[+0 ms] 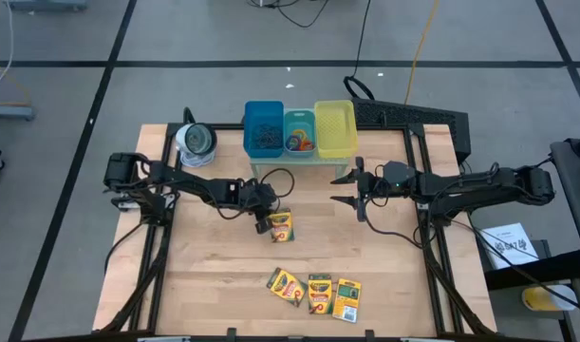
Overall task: Pick & Place Office Desk Supplies
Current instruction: Put the yellow crayon box into the yellow bin on the shelf
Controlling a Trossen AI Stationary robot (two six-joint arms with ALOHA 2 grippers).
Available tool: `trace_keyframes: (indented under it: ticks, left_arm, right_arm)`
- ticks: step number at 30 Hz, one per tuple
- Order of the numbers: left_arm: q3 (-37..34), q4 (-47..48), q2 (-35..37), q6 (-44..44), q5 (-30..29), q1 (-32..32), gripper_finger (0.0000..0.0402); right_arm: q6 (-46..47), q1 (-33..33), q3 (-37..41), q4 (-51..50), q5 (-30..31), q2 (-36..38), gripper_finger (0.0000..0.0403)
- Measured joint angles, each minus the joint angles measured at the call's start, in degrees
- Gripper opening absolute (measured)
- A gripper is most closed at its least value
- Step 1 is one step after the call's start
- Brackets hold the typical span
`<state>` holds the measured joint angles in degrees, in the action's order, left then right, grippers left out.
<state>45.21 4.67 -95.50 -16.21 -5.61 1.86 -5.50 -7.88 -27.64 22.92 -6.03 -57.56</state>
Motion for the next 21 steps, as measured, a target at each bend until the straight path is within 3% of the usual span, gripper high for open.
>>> trace_keyframes:
  ticks: [9,14,21]
  left_arm:
    - [0.0,0.4,0.1,2.8,0.1,0.0,0.0173]
    - [0.0,0.0,-1.7,2.6,-0.3,0.0,0.0171]
    - [0.2,-2.4,-4.4,4.3,0.1,-0.1,0.0138]
  right_arm:
    - [-0.1,0.0,0.0,0.0,0.0,0.0,0.0196]
    - [-0.1,0.0,0.0,0.0,0.0,0.0,0.0196]
    - [-0.1,0.0,0.0,0.0,0.0,0.0,0.0196]
